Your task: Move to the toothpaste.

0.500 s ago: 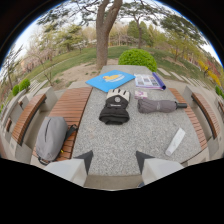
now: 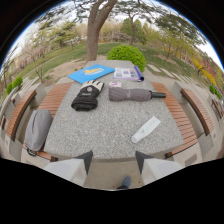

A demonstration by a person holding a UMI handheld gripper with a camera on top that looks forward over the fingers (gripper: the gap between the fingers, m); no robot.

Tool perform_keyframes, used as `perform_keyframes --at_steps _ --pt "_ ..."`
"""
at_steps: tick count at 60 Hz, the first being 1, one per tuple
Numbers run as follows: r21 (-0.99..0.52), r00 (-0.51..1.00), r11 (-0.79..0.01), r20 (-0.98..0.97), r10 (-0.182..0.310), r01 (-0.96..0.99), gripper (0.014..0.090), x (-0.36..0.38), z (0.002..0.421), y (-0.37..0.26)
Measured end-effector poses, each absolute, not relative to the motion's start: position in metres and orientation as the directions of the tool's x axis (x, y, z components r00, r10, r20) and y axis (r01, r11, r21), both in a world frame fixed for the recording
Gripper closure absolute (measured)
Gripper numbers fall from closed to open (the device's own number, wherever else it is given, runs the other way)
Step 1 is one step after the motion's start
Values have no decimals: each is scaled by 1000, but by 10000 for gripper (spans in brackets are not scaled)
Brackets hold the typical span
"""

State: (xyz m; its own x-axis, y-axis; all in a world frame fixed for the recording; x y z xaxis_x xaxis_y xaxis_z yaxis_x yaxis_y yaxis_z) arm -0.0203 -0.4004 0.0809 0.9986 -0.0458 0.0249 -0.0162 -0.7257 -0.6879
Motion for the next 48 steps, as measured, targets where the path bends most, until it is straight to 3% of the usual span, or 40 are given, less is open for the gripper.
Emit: perform_keyframes --at_steps 11,48 --pt "-678 997 -734 29 -73 -34 211 28 66 -389" --pt "-665 1000 -746 -7 -12 -14 204 91 12 -284"
